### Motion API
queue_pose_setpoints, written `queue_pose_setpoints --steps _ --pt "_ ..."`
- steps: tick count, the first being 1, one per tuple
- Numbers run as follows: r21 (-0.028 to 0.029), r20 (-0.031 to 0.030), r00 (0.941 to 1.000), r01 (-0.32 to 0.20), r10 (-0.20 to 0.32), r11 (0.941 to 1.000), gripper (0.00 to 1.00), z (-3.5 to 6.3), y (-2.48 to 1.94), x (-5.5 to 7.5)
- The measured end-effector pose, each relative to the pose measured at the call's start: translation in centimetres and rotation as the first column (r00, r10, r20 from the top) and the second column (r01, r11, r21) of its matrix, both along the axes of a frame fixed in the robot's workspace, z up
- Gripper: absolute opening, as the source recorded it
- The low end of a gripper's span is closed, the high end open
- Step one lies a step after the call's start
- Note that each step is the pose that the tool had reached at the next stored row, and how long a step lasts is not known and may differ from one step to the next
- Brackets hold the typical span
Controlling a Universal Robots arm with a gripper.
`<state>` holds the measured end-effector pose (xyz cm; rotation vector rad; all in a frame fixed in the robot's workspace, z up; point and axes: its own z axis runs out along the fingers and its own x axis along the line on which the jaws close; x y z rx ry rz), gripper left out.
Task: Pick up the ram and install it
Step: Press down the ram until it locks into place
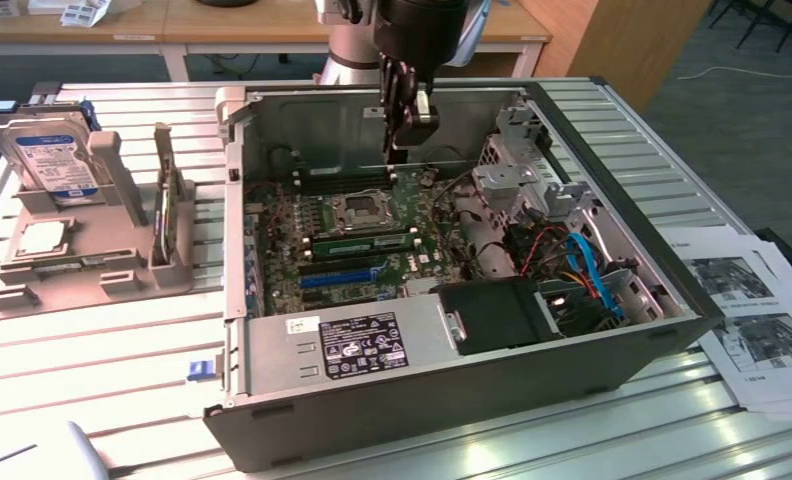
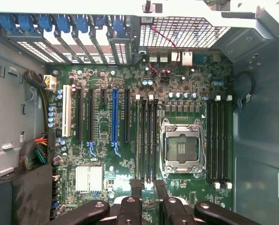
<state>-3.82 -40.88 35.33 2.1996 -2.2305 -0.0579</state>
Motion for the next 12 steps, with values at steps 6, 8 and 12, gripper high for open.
queue_pose_setpoints --steps 6,8,12 --pt "-0.0001 0.0000 1.0000 0.000 0.000 1.0000 0.10 0.00 0.00 0.00" --pt "-0.0001 0.0000 1.0000 0.000 0.000 1.0000 0.10 0.00 0.00 0.00" --pt "-0.0001 0.0000 1.0000 0.000 0.000 1.0000 0.10 0.00 0.00 0.01"
